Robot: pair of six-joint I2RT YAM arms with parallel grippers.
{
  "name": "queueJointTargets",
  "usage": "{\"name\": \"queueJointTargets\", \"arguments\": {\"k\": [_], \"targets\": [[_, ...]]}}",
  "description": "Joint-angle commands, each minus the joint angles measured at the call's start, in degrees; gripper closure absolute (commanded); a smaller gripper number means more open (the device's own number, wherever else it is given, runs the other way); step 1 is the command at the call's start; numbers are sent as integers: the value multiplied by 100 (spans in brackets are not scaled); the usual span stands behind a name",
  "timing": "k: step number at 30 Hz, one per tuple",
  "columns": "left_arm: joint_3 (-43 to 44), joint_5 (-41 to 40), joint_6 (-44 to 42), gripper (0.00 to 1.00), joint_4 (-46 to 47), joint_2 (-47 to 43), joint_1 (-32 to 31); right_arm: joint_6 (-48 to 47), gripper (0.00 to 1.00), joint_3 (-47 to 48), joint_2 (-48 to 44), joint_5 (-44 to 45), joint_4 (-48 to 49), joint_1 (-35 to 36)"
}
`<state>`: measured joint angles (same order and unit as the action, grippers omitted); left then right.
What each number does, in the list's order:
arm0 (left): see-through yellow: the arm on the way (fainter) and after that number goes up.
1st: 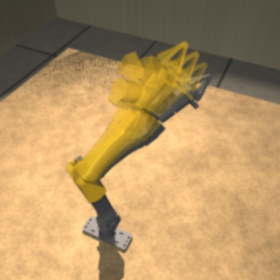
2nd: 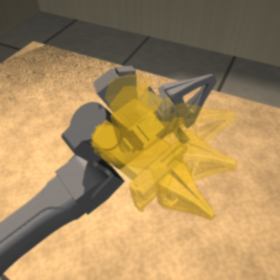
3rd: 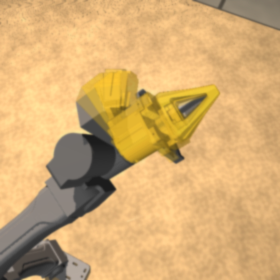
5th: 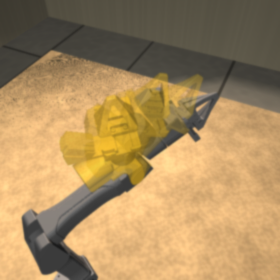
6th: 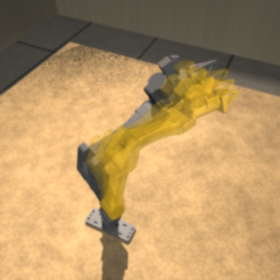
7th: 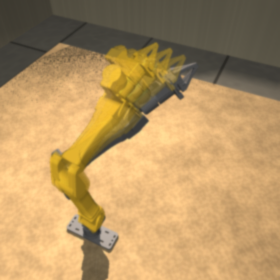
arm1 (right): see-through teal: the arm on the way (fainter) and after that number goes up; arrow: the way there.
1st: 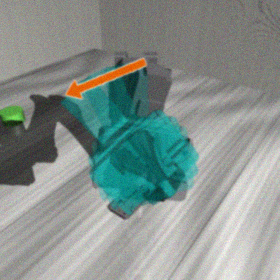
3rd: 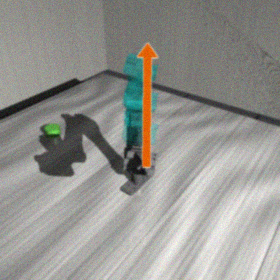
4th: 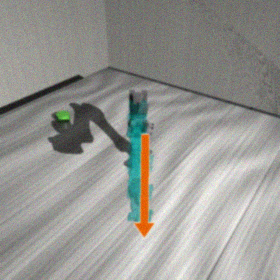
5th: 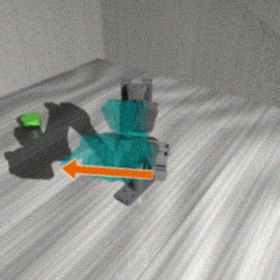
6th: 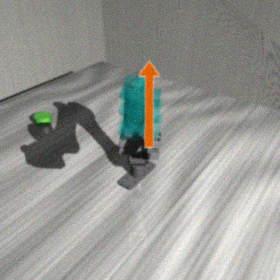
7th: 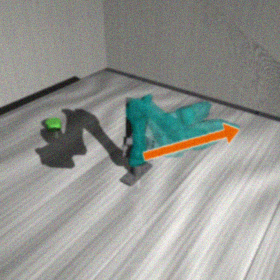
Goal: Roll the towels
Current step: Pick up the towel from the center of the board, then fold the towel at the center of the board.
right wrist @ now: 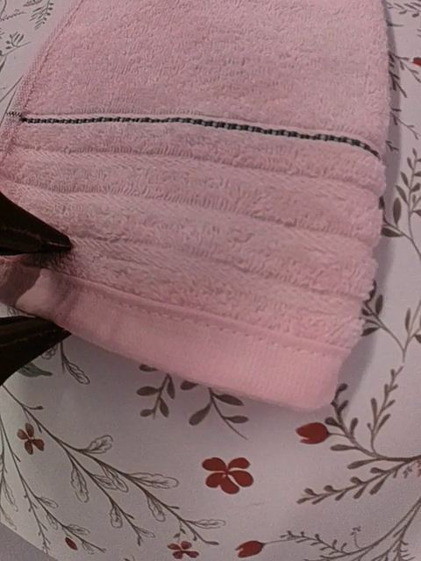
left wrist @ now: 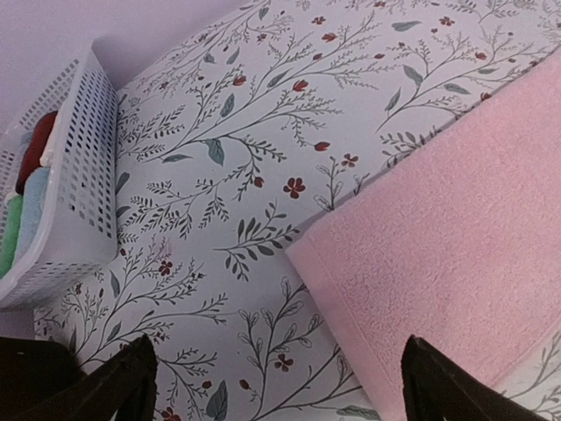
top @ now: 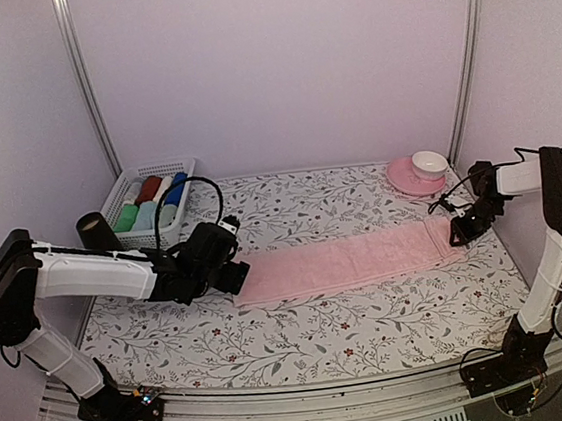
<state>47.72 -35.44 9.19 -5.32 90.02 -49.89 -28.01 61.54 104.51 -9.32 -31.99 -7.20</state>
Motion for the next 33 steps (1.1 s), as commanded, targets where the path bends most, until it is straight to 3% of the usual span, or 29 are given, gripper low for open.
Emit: {"name": "queueJointTargets", "arguments": {"k": [1,3,5,7,20,23,27,33], "targets": [[-100,-168,-38,3,211,-2,-67,117,76,229,650,556,10,-50],[-141,-195,-19,3,241,-2,-59,125,79,347,786,506,-36,-68],[-193,-253,21,3,282,-2,-44,129,92,405,880,425,-83,-86],[-225,-273,70,3,309,-21,-11,121,97,427,920,341,-120,-115],[-444,-6,153,3,470,-358,171,-189,98,1166,12,-97,-590,-1189],[-423,63,162,3,471,-313,167,-395,98,1414,-209,-767,-1117,-1148],[-417,85,178,3,475,-274,180,-688,98,1517,-679,-1507,-1678,-646],[-416,216,240,3,480,-220,288,-764,98,1480,-1081,-2239,-2117,927]]}}
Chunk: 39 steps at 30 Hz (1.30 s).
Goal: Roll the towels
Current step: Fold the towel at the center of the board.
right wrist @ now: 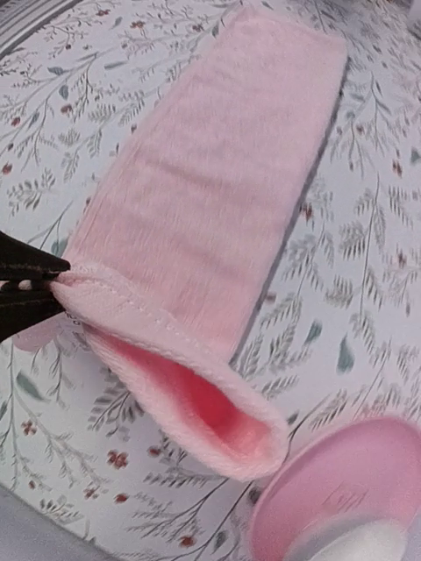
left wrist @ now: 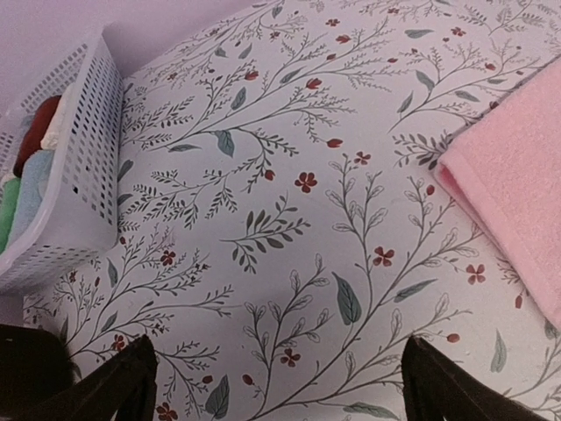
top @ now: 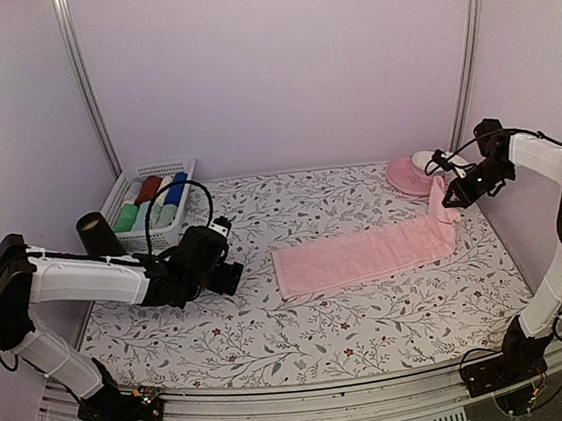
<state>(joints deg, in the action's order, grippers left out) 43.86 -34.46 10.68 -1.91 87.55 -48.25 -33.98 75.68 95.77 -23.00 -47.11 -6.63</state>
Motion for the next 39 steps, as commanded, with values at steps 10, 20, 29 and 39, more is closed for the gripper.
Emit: {"name": "queueJointTargets", "arguments": {"k": [10,20,29,39], "targets": [[-35,-27,134,3,123,55,216,32,98,1414,936,-1545,-962,2701],[-27,-88,110,3,86,103,255,32,98,2563,2165,-1690,-1199,3593],[13,-61,110,3,65,182,255,158,98,3017,2701,-1635,-1082,3734],[69,-40,117,3,22,310,256,140,97,3106,3038,-1776,-980,3853]]}}
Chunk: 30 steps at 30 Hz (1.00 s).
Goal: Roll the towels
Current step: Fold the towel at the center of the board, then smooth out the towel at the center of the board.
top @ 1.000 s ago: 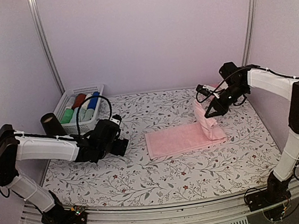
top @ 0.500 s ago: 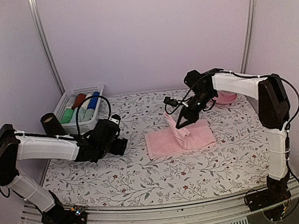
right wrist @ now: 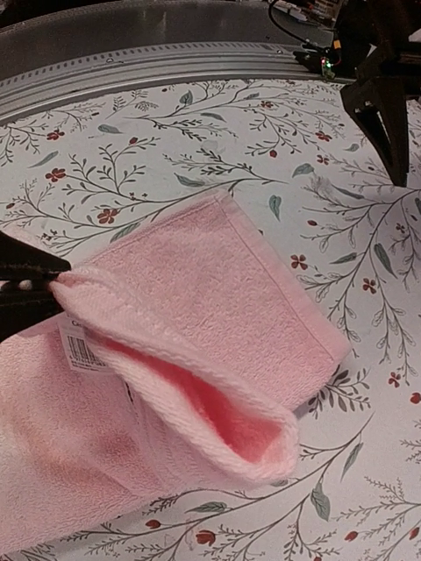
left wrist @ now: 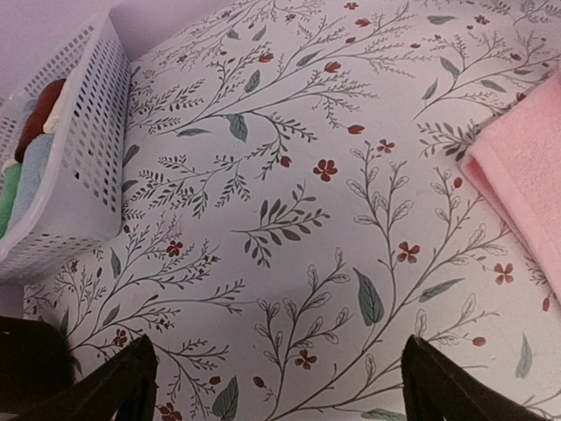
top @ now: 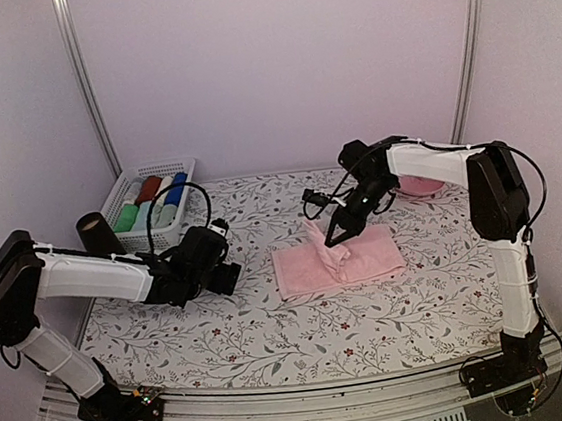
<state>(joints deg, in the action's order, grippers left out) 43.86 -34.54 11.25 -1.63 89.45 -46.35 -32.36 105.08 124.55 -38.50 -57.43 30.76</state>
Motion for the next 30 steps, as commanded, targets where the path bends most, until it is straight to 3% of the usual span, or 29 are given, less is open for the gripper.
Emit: {"name": "queueJointTargets", "arguments": {"k": [1,3,6,10,14,20,25,30], "targets": [[78,-22,68,3,-12,136,67,-39,97,177,175,-274,45,138],[100,-3,78,3,-21,164,72,-170,91,227,217,-497,-89,194],[129,28,124,3,-64,219,67,-498,73,355,296,-961,-399,251],[111,119,151,3,-13,207,70,-800,65,361,207,-1210,-575,255],[88,330,-14,3,197,112,28,-938,64,0,-106,-1009,-448,200],[625,555,-164,6,175,59,-467,-826,73,-675,-496,-652,69,-424],[1605,1386,351,5,-173,693,-478,-708,75,-1167,-599,-95,617,-953],[2187,2528,852,7,63,1355,-298,-512,75,-1315,-538,150,899,-1219]]}}
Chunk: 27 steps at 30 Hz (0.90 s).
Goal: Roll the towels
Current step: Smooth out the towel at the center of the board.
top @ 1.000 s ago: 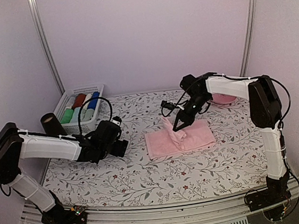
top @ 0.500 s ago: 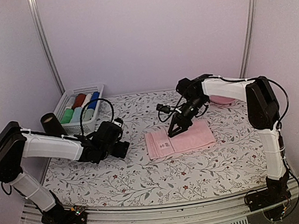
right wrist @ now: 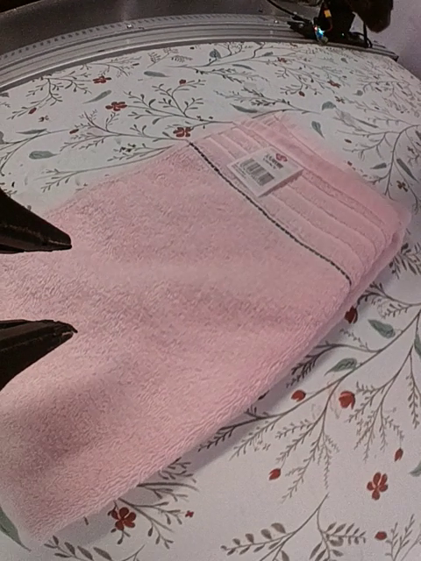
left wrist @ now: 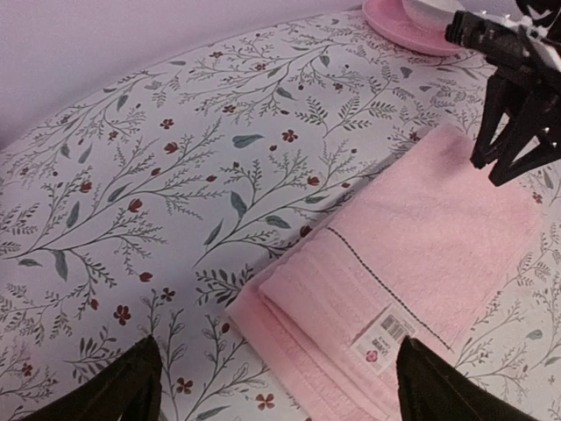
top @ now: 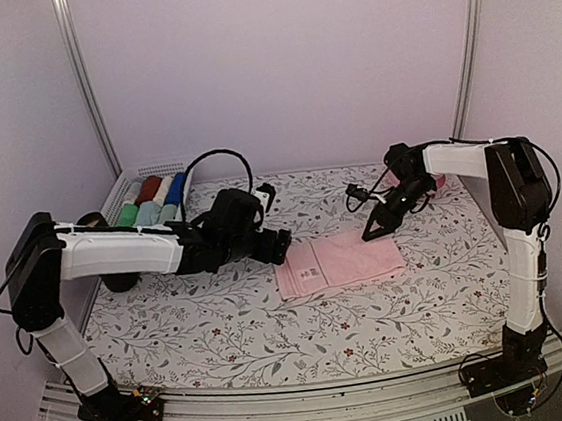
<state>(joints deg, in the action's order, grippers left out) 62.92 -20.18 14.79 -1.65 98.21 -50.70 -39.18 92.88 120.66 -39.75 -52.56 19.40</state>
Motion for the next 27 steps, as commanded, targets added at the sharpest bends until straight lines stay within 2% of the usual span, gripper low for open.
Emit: {"name": "queueJointTargets", "arguments": {"k": [1,6,16,27], "targets": [[324,1297,635,8,101,598,197,179,75,-116,-136,305,444,-105],[57,2229,1310,15,609,897,568,214,75,-168,-60,509,563,-119],[-155,3150,1878,23,1279,1217,799,262,75,-183,-140,536,621,-118],[-341,3528,2349,29,1763,1545,768,270,75,-190,-53,576,649,-120]]}}
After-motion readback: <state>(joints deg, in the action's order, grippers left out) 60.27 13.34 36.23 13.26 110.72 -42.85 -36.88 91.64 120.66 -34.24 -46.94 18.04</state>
